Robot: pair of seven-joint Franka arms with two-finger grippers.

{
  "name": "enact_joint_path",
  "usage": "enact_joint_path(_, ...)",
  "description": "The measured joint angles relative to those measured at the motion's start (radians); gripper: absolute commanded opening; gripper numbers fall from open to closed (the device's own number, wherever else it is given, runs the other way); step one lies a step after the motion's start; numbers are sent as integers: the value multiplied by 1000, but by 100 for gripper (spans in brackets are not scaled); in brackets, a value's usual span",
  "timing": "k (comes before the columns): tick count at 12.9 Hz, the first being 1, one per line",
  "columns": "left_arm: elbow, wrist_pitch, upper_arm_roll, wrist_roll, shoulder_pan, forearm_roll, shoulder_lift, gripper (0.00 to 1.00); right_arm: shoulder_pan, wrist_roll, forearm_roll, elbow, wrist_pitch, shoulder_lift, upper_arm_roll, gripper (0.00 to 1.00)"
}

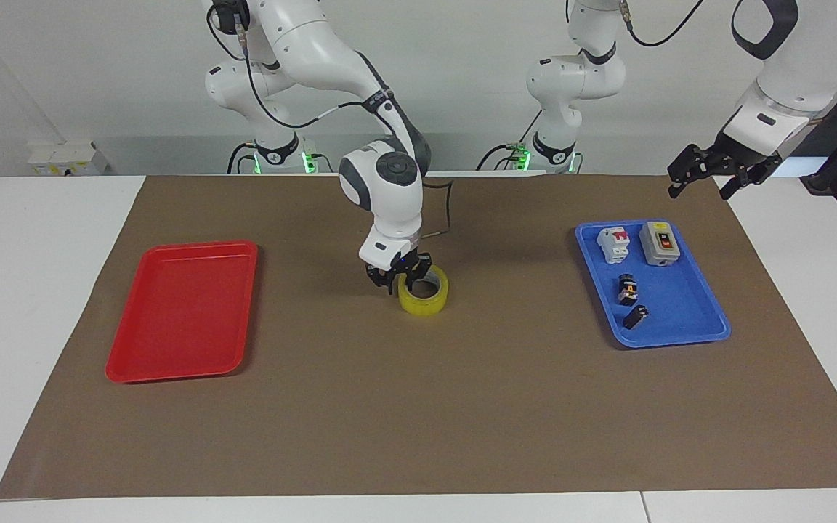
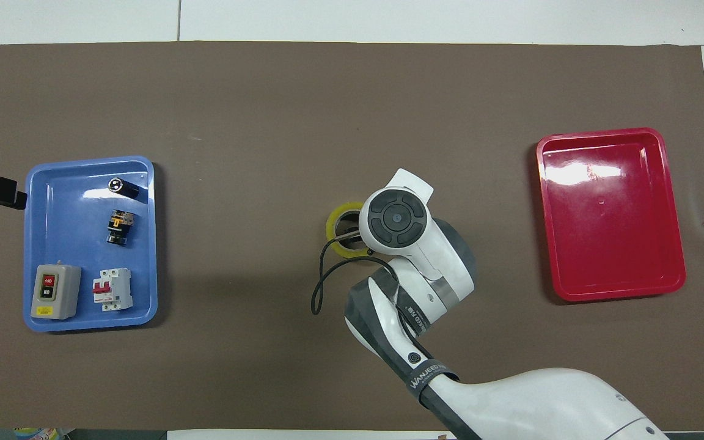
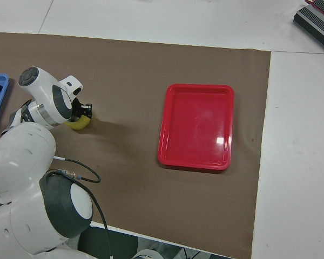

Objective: Place and move tape with both arms
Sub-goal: 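Carry the tape roll with the right gripper into the red tray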

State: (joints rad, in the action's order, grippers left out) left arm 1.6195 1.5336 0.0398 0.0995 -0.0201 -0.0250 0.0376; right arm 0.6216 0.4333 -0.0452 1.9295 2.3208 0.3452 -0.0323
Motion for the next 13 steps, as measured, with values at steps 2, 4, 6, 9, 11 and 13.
enact_joint_path(2,-6,-1,8,-14,4,-2,0,100,-11,0,-32,-31,-61,-7,-7,0)
enact_joint_path(4,-11,-1,11,-19,11,-2,0,100,-77,-60,-60,-97,-147,-31,-10,0)
enact_joint_path(6,-11,-1,14,-19,17,-3,0,100,-204,-232,-60,-139,-243,-101,-13,0)
enact_joint_path(9,-2,-3,8,-19,13,-3,0,100,-423,-513,-52,-136,-353,-191,-16,0)
enact_joint_path(11,1,-4,7,-19,13,-3,0,100,-560,-677,-36,-114,-355,-194,-17,0)
enact_joint_path(13,1,-4,7,-19,13,-3,0,100,-666,-794,-33,-71,-315,-193,-17,0)
